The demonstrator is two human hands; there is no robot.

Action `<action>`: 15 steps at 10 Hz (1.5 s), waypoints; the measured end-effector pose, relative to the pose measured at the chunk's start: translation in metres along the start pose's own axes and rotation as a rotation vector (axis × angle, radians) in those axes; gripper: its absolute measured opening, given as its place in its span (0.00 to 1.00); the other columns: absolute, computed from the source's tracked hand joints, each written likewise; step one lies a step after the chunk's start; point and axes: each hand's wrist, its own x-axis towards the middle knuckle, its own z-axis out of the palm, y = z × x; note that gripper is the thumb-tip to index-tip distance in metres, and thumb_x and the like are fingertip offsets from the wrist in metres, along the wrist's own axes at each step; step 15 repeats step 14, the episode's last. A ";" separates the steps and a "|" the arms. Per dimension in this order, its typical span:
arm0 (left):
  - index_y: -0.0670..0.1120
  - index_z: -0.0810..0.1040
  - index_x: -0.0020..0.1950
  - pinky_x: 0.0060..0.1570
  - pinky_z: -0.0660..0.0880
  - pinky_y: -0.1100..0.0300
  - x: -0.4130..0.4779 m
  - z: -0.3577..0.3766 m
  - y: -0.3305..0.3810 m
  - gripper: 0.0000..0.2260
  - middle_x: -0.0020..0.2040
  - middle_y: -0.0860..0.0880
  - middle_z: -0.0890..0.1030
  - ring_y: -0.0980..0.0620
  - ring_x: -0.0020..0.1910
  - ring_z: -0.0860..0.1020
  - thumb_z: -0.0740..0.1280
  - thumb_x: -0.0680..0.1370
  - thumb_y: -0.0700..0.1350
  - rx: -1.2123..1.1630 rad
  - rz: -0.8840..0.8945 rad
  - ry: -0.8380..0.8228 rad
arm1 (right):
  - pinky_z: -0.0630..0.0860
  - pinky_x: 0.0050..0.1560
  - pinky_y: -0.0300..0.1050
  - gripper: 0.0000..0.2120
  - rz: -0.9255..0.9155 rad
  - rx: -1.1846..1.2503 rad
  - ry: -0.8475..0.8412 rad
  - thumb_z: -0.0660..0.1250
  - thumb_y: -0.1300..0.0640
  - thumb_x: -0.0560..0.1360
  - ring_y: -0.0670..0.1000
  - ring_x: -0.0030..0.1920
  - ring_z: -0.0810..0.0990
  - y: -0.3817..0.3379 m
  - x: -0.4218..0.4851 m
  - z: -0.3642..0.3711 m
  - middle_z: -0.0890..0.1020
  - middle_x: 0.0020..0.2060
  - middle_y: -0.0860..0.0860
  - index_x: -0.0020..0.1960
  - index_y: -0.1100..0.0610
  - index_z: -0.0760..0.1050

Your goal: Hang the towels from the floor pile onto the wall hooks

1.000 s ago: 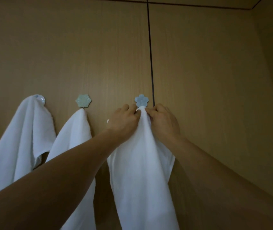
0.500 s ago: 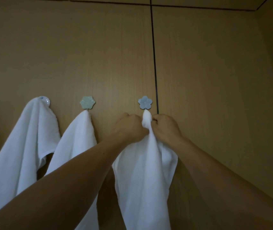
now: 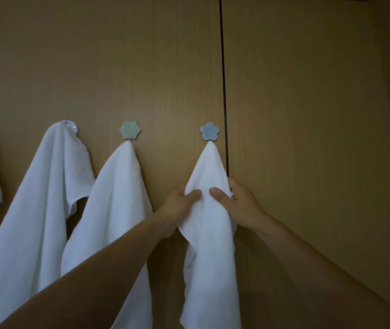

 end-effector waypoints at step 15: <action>0.40 0.75 0.48 0.38 0.72 0.65 -0.173 0.000 -0.128 0.07 0.43 0.46 0.76 0.46 0.43 0.77 0.59 0.82 0.41 0.305 -0.178 -0.147 | 0.73 0.42 0.45 0.16 0.640 -0.180 0.102 0.62 0.42 0.78 0.53 0.46 0.79 0.015 -0.224 0.071 0.80 0.46 0.52 0.52 0.55 0.72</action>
